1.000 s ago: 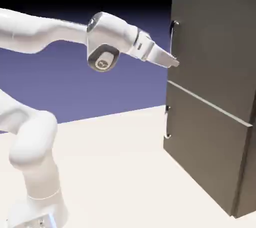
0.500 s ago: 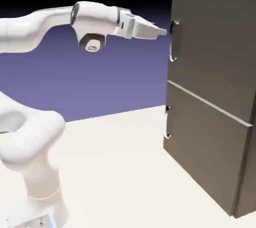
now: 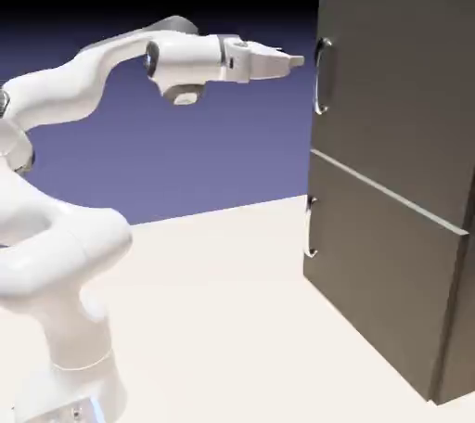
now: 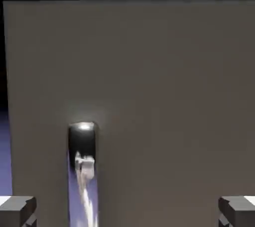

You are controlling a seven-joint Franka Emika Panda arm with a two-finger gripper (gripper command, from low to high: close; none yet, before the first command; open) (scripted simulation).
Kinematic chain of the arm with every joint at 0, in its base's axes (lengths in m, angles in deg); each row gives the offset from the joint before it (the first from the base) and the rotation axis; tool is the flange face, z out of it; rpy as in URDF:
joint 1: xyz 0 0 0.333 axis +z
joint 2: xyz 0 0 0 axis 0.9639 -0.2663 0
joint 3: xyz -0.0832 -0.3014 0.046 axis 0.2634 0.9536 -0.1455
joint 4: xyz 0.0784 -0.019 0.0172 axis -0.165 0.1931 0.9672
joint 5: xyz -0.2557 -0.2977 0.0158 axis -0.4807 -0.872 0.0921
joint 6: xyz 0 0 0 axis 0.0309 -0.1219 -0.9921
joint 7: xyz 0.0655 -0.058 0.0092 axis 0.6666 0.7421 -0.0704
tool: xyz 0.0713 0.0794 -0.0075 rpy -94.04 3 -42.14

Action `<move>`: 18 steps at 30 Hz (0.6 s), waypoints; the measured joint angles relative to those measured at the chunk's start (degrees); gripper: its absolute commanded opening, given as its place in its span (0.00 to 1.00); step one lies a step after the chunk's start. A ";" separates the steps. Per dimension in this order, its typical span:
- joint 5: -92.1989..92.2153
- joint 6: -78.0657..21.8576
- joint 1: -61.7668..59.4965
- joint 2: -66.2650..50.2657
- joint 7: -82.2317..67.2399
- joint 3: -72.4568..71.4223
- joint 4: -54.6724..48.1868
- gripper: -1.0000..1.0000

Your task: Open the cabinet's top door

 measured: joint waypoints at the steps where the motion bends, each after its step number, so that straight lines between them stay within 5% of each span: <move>1: 2.49 -0.23 -1.26 0.85 -1.16 -1.30 -0.61 0.50; 9: 12.10 -2.25 -13.09 2.77 -4.69 -7.53 -9.06 0.50; 10: 12.43 -2.43 -14.20 2.71 -4.71 -7.86 -9.96 0.00; 18: 16.13 -13.09 -4.24 4.88 -12.06 -1.06 2.50 0.00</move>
